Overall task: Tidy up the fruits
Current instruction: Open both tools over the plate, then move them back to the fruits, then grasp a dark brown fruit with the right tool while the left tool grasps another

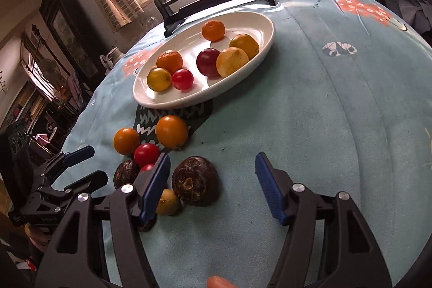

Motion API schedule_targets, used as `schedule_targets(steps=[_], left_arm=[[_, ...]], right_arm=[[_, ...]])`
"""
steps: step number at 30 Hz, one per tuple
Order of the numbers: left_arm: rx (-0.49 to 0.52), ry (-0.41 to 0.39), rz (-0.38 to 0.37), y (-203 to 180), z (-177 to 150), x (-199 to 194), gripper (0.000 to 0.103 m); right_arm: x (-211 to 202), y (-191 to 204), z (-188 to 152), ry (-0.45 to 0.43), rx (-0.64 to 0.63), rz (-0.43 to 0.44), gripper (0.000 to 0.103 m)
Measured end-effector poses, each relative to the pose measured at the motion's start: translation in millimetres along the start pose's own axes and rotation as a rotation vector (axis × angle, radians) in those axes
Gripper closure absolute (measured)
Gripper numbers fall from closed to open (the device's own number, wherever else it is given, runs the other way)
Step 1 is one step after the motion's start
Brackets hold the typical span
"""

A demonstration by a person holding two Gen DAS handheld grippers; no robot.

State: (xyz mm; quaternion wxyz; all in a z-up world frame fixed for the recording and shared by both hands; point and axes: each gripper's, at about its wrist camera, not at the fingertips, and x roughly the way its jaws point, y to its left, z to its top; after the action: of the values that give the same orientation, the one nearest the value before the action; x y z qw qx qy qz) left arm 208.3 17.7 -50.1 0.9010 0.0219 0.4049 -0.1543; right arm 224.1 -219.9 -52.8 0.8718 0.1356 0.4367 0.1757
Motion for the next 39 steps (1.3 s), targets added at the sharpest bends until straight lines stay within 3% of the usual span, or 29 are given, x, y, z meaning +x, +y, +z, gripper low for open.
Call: schedule_targets(steps=[2,15,17,20,26,28,33,39], left_arm=[[0.014,0.001,0.028,-1,-2,0,0.008],[0.041,-0.059,0.012,-5,-2,-17,0.008],[0.041,-0.071,-0.002,-4,-3,-20,0.008],[0.039,-0.065,-0.001,-4,-4,-19,0.008],[0.042,-0.033,-0.06,-7,-5,-12,0.009],[0.036,-0.016,-0.101,-8,-5,-8,0.014],[-0.04,0.044,-0.193,-4,1,8,0.044],[-0.079,0.087,-0.218,-8,6,23,0.045]], right_arm=[[5,5,-2,0.031,-0.011,-0.028,0.045],[24,41,-5,0.107,-0.065,-0.173,0.052],[24,44,-4,0.111,-0.062,-0.149,0.068],[20,42,-7,0.081,-0.066,-0.144,0.069],[-9,2,-8,-0.084,0.104,0.01,0.069],[-14,-1,-9,-0.115,0.119,0.023,0.069],[-16,2,-8,-0.132,0.108,0.054,0.069],[-16,-2,-8,-0.128,0.121,0.067,0.069]])
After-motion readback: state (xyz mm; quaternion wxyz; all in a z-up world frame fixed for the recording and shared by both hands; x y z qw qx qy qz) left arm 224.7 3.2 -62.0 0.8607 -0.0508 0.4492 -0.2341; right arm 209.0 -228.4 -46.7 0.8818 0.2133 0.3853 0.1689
